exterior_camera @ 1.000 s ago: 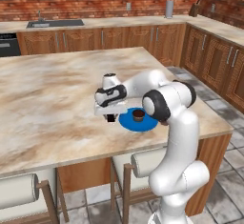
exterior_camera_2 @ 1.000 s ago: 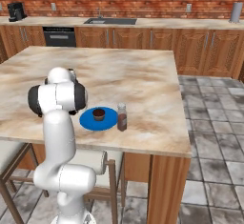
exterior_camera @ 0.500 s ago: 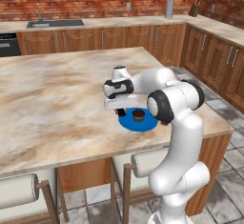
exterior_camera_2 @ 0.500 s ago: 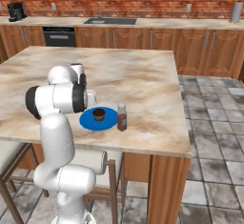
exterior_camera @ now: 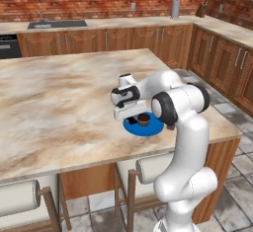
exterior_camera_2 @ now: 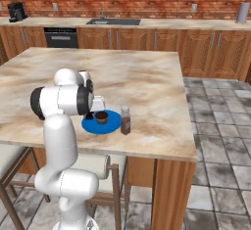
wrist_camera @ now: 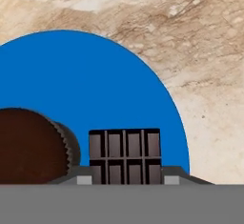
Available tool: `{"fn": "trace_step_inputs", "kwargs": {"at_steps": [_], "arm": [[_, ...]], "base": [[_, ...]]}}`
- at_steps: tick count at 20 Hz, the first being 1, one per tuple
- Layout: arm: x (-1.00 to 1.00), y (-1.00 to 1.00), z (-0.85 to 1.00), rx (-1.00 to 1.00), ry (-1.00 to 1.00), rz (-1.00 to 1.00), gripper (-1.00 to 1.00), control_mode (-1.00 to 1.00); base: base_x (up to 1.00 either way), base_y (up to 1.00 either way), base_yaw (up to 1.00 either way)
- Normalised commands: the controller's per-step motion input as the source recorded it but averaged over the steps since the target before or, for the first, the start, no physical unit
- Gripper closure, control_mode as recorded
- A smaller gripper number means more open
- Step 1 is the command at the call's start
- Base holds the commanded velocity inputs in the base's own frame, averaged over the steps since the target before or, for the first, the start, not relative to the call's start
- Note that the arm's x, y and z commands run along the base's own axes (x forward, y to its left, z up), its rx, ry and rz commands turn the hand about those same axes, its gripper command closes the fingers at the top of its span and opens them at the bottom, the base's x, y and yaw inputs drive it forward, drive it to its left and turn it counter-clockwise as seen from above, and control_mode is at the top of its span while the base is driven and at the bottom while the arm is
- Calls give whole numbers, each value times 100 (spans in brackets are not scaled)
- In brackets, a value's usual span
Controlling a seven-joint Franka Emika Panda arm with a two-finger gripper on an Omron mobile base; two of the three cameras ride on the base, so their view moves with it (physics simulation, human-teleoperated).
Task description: Take the cinnamon bottle from the cabinet and place it on the dining table, next to the plate with the cupcake. Then take the chocolate from the dining counter and place it on the cupcake plate.
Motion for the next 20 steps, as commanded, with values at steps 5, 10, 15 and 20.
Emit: {"fn": "trace_step_inputs", "kwargs": {"at_steps": [5, 10, 15, 20], "arm": [[-1, -11, -21, 0, 1, 18, 100, -100], [-6, -18, -10, 0, 0, 13, 100, -100], [-7, -10, 0, 0, 0, 6, -100, -100], [-6, -1, 4, 0, 0, 0, -100, -100]], "base": [[0, 0, 0], [0, 0, 0], [0, 0, 0], [0, 0, 0]]}}
